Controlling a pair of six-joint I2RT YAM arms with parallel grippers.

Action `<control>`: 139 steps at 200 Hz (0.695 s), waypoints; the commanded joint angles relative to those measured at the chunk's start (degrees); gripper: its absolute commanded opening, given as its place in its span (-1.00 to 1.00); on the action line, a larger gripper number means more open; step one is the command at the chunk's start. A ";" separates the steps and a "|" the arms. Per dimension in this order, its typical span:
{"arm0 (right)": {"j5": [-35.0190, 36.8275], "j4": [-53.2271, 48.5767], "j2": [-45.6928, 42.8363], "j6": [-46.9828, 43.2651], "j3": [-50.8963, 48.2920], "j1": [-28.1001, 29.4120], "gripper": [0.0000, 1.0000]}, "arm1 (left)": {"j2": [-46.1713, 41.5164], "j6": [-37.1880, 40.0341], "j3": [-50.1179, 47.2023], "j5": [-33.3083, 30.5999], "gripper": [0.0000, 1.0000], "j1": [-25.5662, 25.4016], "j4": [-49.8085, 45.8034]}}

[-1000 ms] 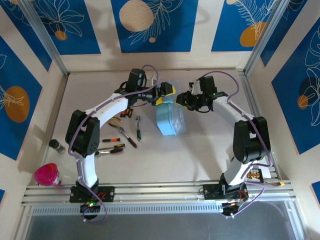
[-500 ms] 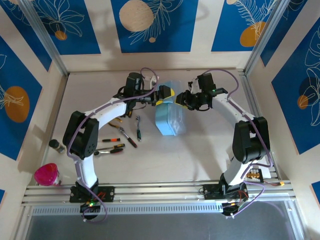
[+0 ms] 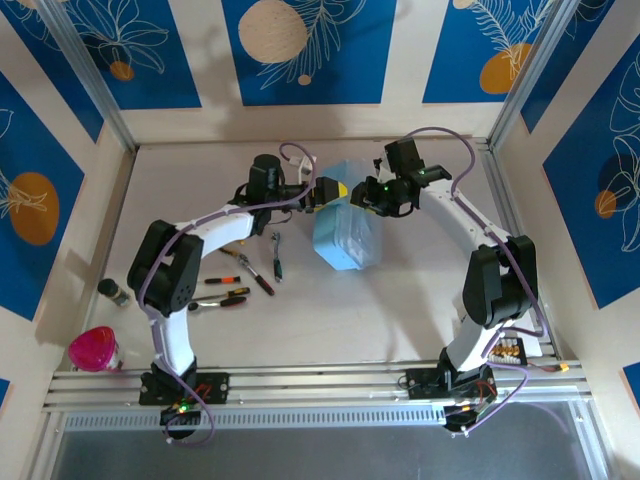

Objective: Pack the tool kit

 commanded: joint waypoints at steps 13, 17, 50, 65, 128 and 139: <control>-6.82 0.57 0.56 -2.94 4.33 3.23 -0.67 | 7.06 -1.85 -3.76 3.96 1.00 -3.01 -8.76; -6.82 0.44 0.80 -2.94 4.56 3.23 -0.67 | 7.14 -1.90 -3.75 3.94 1.00 -2.91 -8.69; -6.80 -0.28 2.19 -3.28 6.38 3.20 -0.67 | 7.34 -1.56 -3.25 3.68 1.00 -2.88 -9.24; -6.63 -0.65 2.64 -3.51 7.18 3.07 -0.67 | 7.26 -1.05 -3.06 3.50 1.00 -2.72 -9.99; -6.83 -1.82 3.29 -4.17 9.23 3.05 -0.60 | 7.36 0.98 -2.18 2.89 1.00 -1.46 -13.08; -6.60 -2.40 3.34 -4.47 9.69 3.17 -0.57 | 7.39 1.22 -2.04 2.72 1.00 -1.26 -13.25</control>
